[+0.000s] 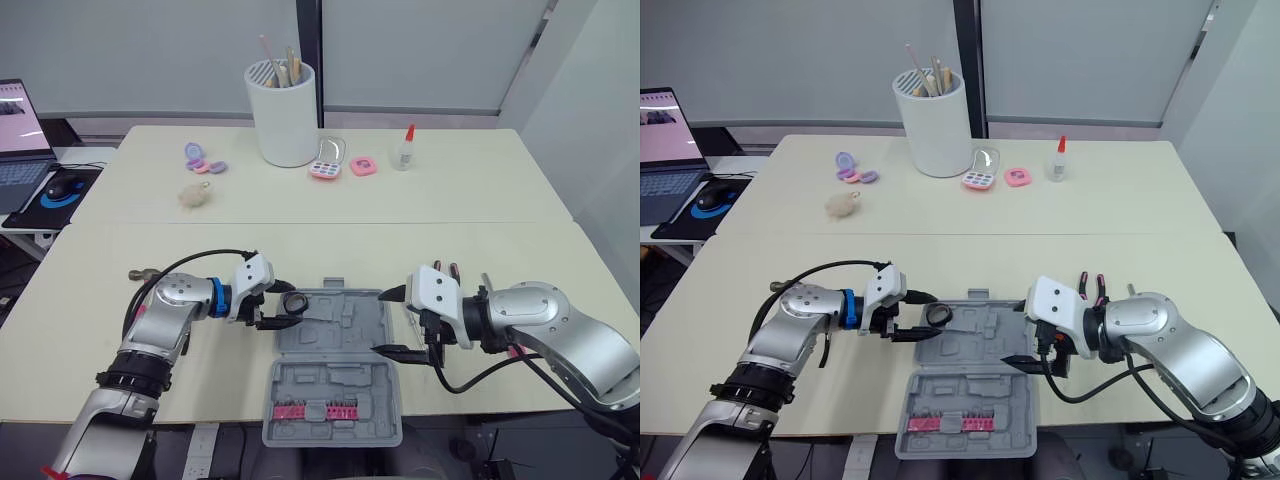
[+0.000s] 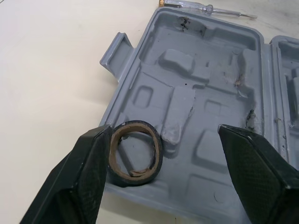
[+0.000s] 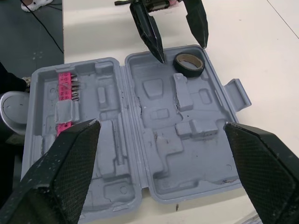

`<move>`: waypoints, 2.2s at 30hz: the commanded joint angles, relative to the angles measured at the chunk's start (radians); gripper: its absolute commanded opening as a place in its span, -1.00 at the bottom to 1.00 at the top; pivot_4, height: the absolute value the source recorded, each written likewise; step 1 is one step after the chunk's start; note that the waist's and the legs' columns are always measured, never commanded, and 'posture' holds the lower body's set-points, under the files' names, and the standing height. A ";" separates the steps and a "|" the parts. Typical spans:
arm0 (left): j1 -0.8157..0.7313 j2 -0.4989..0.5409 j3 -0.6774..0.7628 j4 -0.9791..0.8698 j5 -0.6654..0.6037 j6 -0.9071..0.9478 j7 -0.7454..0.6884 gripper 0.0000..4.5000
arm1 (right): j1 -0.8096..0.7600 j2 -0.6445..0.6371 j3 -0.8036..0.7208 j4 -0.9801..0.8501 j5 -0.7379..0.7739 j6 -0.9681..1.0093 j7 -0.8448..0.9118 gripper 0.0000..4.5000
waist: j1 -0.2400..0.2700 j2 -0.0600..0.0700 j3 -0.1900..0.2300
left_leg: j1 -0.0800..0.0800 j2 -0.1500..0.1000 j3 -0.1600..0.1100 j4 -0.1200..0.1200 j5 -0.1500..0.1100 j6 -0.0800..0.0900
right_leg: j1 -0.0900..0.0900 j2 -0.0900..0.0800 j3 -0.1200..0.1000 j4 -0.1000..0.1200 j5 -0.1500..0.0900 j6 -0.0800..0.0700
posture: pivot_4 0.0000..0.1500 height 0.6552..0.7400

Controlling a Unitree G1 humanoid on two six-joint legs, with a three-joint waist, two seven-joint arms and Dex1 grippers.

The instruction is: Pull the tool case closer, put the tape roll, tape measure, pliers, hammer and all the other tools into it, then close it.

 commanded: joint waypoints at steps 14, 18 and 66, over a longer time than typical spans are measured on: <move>-0.030 -0.013 0.012 0.029 -0.011 -0.086 -0.013 -0.81 | -0.003 -0.010 -0.026 -0.034 0.015 -0.007 -0.001 1.00 | 0.000 0.000 0.000 | 0.000 0.000 0.000 0.000 0.000 0.000 | 0.000 0.000 0.000 0.000 0.000 0.000 | 1.00 0.94; -0.035 -0.020 0.008 0.033 -0.010 -0.092 -0.017 -0.81 | -0.002 -0.011 -0.026 -0.036 0.016 -0.005 -0.003 1.00 | 0.000 0.000 0.000 | 0.000 0.000 0.000 0.000 0.000 0.000 | 0.000 0.000 0.000 0.000 0.000 0.000 | 1.00 0.94; 0.484 0.188 0.670 -0.203 -0.233 0.126 0.232 -0.42 | 0.423 -0.135 -0.555 0.028 -0.023 -0.261 0.027 1.00 | -0.002 -0.001 0.000 | 0.001 0.001 0.001 -0.001 0.000 0.000 | 0.000 -0.002 0.001 -0.002 0.000 0.000 | 1.00 0.94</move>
